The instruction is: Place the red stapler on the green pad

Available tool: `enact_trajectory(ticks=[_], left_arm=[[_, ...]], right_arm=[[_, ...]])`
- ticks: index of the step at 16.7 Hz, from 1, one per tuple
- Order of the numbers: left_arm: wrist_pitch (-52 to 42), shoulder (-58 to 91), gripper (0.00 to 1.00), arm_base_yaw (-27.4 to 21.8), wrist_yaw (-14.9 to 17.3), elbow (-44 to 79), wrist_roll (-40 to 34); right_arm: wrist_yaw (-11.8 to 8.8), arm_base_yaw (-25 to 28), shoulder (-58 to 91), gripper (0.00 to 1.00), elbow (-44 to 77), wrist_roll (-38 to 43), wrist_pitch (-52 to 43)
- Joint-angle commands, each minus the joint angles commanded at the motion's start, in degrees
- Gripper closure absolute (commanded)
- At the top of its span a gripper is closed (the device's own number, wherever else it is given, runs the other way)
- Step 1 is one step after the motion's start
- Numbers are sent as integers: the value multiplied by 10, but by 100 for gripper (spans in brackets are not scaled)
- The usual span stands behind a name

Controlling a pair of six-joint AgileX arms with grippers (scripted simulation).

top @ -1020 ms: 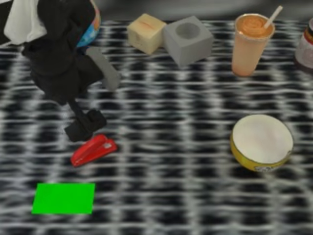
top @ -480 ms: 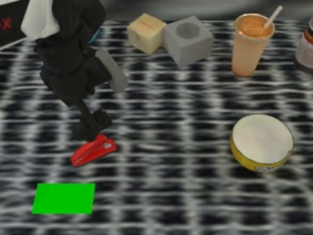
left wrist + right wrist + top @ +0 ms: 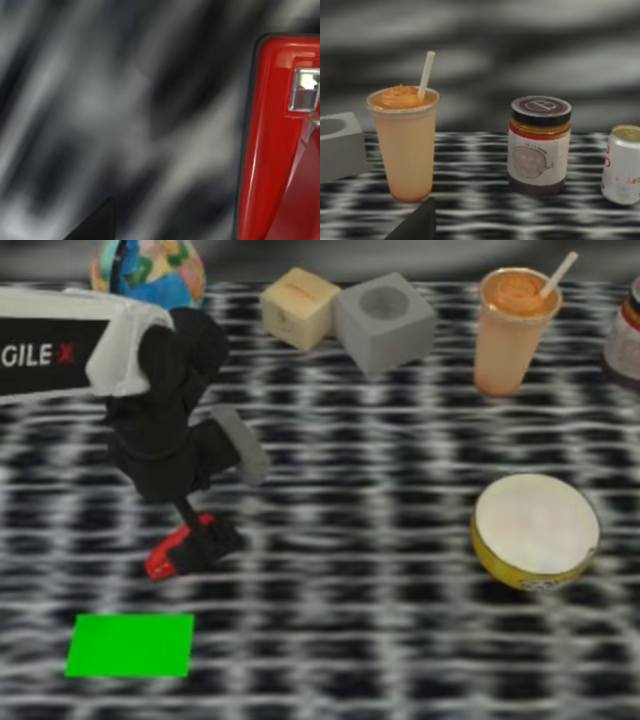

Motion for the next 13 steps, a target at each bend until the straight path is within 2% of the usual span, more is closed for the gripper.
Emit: enact_trajectory(ticks=[6,13], left_arm=[[33,14,0,0,0,-24,1],[33,14,53,0,0,-24,1]], right_arm=[[0,0,0,0,0,0,0],[0,0,0,0,0,0,0]])
